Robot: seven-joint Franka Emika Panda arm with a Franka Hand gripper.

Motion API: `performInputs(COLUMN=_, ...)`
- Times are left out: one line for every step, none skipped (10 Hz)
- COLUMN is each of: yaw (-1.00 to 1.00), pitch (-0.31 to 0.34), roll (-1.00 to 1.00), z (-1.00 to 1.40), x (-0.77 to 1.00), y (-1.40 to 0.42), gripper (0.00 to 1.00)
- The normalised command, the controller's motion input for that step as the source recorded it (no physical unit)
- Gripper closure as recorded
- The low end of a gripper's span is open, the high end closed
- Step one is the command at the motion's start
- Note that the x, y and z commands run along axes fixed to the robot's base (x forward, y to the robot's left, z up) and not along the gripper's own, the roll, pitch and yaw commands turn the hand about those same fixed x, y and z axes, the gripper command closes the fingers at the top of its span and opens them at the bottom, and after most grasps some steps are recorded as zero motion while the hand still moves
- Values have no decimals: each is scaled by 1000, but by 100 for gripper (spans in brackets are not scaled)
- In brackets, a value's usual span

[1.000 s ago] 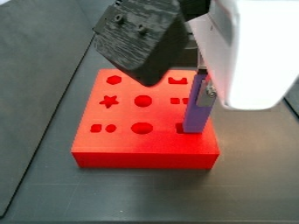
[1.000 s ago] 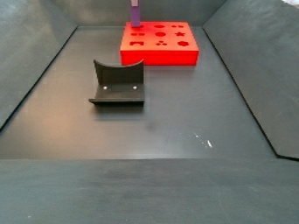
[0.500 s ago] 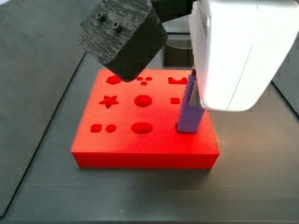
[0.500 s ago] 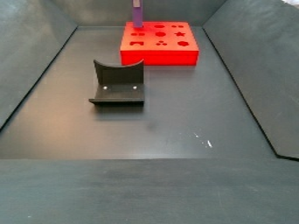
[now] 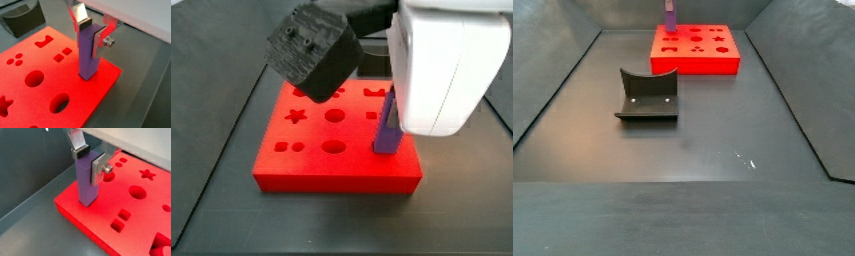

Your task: Insert the rectangle object.

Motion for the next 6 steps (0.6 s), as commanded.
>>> performInputs(yaw=0, pitch=-54, roll=0, z=-557, x=0, y=0, gripper=100)
performInputs(yaw=0, pitch=-67, roll=11, z=-723, x=0, y=0, gripper=100)
performInputs(yaw=0, pitch=-119, roll=113, z=-714, x=0, y=0, gripper=100)
performInputs(yaw=0, pitch=-83, roll=149, z=-669, x=0, y=0, gripper=100)
performInputs(yaw=0, pitch=-11, roll=163, z=-509, x=0, y=0, gripper=100)
performInputs(yaw=0, pitch=-16, roll=21, z=0, x=-11, y=0, gripper=100)
